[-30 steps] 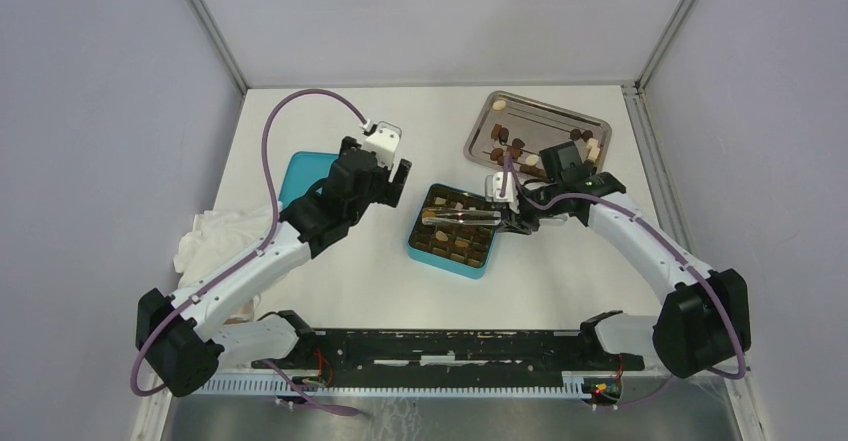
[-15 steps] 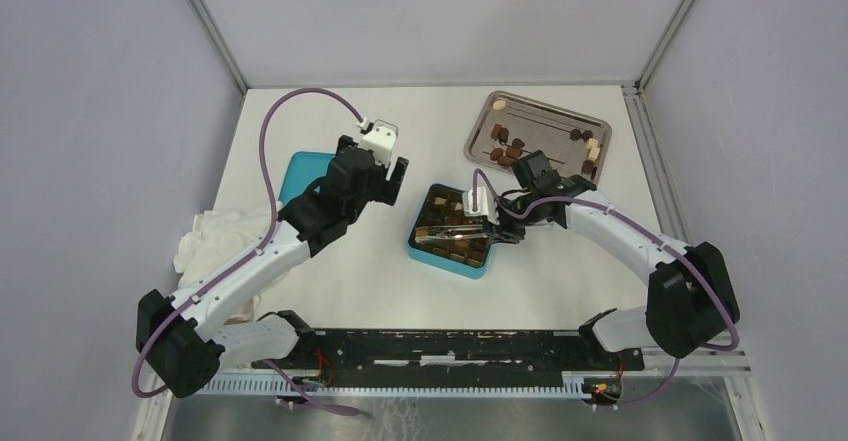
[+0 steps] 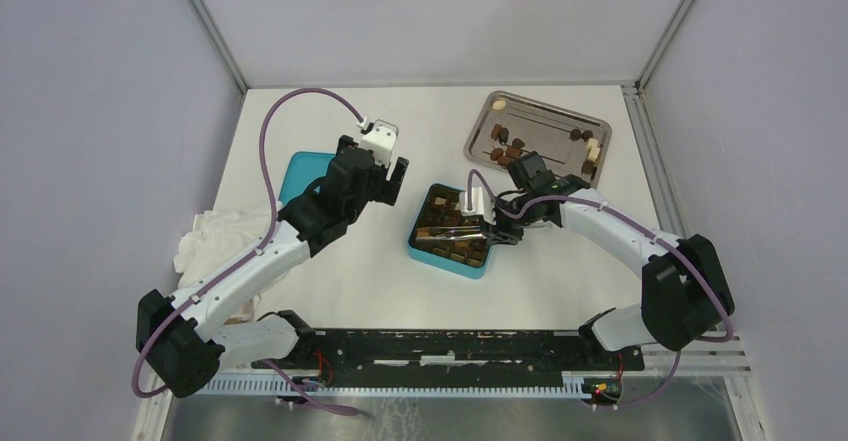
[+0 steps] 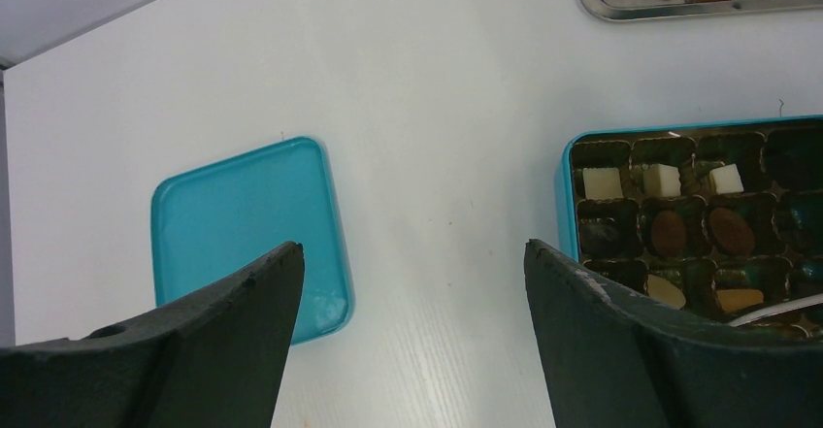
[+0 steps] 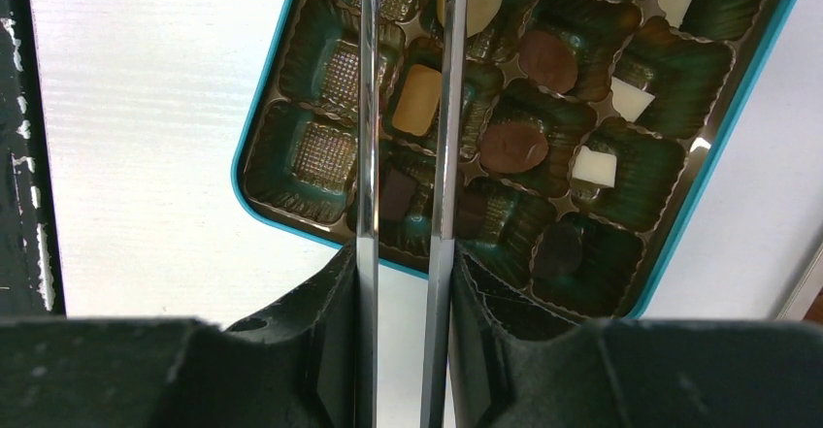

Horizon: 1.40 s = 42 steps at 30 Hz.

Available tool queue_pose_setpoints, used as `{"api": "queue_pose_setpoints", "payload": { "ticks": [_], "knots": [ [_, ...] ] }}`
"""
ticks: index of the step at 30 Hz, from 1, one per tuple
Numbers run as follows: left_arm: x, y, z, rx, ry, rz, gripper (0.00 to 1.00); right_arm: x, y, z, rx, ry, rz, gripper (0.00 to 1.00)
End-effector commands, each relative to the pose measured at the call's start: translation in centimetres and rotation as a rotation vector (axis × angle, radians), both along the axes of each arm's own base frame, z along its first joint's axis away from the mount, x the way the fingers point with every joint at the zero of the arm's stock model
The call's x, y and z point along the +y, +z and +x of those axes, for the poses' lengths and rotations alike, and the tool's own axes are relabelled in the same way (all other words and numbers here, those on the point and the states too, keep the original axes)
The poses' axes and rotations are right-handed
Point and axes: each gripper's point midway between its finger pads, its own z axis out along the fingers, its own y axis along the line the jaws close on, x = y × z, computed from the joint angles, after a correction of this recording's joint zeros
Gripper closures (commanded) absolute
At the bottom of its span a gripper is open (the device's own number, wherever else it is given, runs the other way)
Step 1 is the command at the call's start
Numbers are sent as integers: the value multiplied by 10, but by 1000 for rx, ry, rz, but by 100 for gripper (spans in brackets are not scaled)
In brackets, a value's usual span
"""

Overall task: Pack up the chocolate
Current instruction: Place the fake chocolate in the packing box.

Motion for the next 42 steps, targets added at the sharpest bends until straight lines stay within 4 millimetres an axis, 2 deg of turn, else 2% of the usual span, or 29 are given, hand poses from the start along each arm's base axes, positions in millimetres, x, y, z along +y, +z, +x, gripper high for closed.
{"api": "queue_pose_setpoints", "payload": {
  "ticks": [1, 21, 30, 42],
  "knots": [
    [-1, 8, 5, -35, -19, 15, 11, 8, 7, 6, -30, 9, 17, 85],
    [-5, 7, 4, -28, -39, 10, 11, 10, 4, 5, -26, 5, 4, 62],
    [-7, 6, 4, -25, -47, 8, 11, 11, 7, 5, -25, 6, 13, 59],
    [-7, 8, 4, -28, -48, 4, 11, 16, 23, 5, -25, 4, 66, 60]
  ]
}}
